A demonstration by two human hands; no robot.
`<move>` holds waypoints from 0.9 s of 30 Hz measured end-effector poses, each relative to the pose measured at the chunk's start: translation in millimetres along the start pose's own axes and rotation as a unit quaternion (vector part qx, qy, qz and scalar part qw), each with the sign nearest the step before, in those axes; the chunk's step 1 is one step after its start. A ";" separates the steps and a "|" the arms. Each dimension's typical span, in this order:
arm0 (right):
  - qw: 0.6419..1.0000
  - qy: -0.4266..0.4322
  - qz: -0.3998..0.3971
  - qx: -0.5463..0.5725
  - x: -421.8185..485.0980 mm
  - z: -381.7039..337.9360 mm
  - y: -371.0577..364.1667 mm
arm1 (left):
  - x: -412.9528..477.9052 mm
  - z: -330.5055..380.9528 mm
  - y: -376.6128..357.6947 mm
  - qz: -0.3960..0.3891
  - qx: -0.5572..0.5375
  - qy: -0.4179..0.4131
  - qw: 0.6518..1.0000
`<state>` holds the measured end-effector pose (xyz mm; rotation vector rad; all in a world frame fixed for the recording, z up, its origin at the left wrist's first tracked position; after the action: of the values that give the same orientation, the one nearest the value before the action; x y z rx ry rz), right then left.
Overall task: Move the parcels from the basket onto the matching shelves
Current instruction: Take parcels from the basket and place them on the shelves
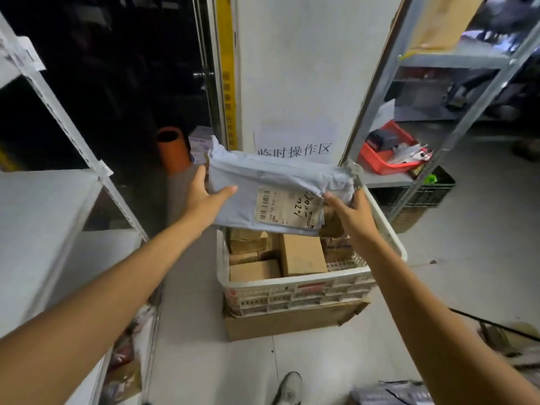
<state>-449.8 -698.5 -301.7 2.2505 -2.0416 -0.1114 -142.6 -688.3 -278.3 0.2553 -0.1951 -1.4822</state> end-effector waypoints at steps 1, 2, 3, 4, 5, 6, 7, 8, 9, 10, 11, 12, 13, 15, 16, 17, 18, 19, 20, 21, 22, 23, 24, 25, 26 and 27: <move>1.000 -0.007 0.000 0.004 10.2 11.2 10.1 | 10.5 -4.4 -14.0 -0.004 0.004 0.010 1.000; 1.000 -0.017 -0.001 0.005 20.8 23.4 19.9 | 21.5 -9.8 -27.8 -0.009 0.009 0.022 1.000; 1.000 -0.031 -0.001 0.006 30.4 36.7 29.7 | 31.8 -15.1 -40.8 -0.014 0.015 0.035 0.999; 0.999 -0.046 0.002 0.010 38.7 49.7 39.3 | 42.0 -20.7 -52.7 -0.018 0.021 0.045 0.999; 0.998 -0.061 0.007 0.016 46.6 62.4 49.1 | 52.5 -26.1 -64.0 -0.022 0.025 0.051 0.998; 0.997 -0.074 0.011 0.020 53.1 74.1 57.7 | 62.7 -32.0 -75.1 -0.027 0.027 0.058 0.998; 0.996 -0.087 0.014 0.022 58.6 85.3 66.0 | 72.6 -38.3 -86.3 -0.034 0.029 0.067 0.997; 0.995 -0.098 0.017 0.021 63.4 95.2 73.4 | 82.3 -44.9 -97.0 -0.039 0.032 0.076 0.996; 0.994 -0.108 0.020 0.017 68.0 103.7 80.3 | 91.1 -50.7 -107.2 -0.042 0.036 0.080 0.995; 0.993 -0.115 0.023 0.012 73.2 111.0 87.1 | 100.1 -55.5 -117.2 -0.041 0.039 0.081 0.995; 0.992 -0.122 0.024 0.008 80.8 117.9 94.0 | 109.4 -58.6 -126.7 -0.038 0.041 0.080 0.995; 0.991 -0.129 0.022 0.004 89.3 124.2 99.9 | 119.9 -61.8 -136.1 -0.035 0.043 0.081 0.995; 0.990 -0.138 0.019 -0.001 98.4 129.5 105.6 | 131.0 -65.5 -145.9 -0.036 0.043 0.085 0.995; 0.988 -0.154 0.020 -0.025 117.3 139.2 118.6 | 155.2 -76.3 -166.0 -0.053 0.039 0.100 0.993; 0.986 -0.162 0.026 -0.043 127.1 144.7 126.4 | 168.0 -81.3 -175.2 -0.062 0.037 0.107 0.992; 0.982 -0.175 0.035 -0.063 136.1 150.6 134.5 | 180.6 -86.6 -182.9 -0.067 0.039 0.114 0.990; 0.977 -0.190 0.046 -0.083 144.6 156.9 142.7 | 192.5 -91.7 -190.3 -0.068 0.045 0.120 0.989; 0.973 -0.203 0.053 -0.097 152.8 163.2 149.4 | 203.4 -96.1 -197.8 -0.068 0.055 0.125 0.988; 0.970 -0.210 0.058 -0.107 161.8 169.0 154.8 | 214.1 -100.0 -205.8 -0.068 0.063 0.124 0.988; 0.968 -0.213 0.061 -0.115 170.6 175.0 159.0 | 222.6 -101.9 -214.5 -0.069 0.071 0.116 0.988; 0.967 -0.214 0.063 -0.122 178.8 181.6 162.8 | 229.2 -102.6 -224.4 -0.073 0.079 0.102 0.989; 0.967 -0.210 0.064 -0.128 187.9 188.1 165.6 | 234.8 -103.1 -234.9 -0.081 0.091 0.086 0.989; 0.967 -0.205 0.064 -0.134 196.6 192.7 167.2 | 239.0 -105.4 -245.8 -0.095 0.115 0.073 0.986; 0.967 -0.204 0.064 -0.141 204.1 198.1 168.9 | 241.2 -109.4 -257.3 -0.115 0.151 0.069 0.979; 0.965 -0.208 0.064 -0.149 210.2 203.3 170.1 | 241.3 -114.9 -268.3 -0.138 0.192 0.071 0.969; 0.962 -0.210 0.061 -0.162 216.2 208.5 170.9 | 241.2 -120.9 -278.0 -0.160 0.225 0.075 0.958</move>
<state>-622.9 -935.3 -484.6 2.0196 -2.1433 -0.9122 -354.4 -942.1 -480.4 0.7965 -0.3830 -1.7169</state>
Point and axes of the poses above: each hand's wrist, its own x-axis towards the middle knuckle, its own y-axis out of the back of the hand, z = x × y, the point moved 9 cm from there along x, towards the middle knuckle, and after that the axes turned 11 degrees about -z, right-handed, at the moved point
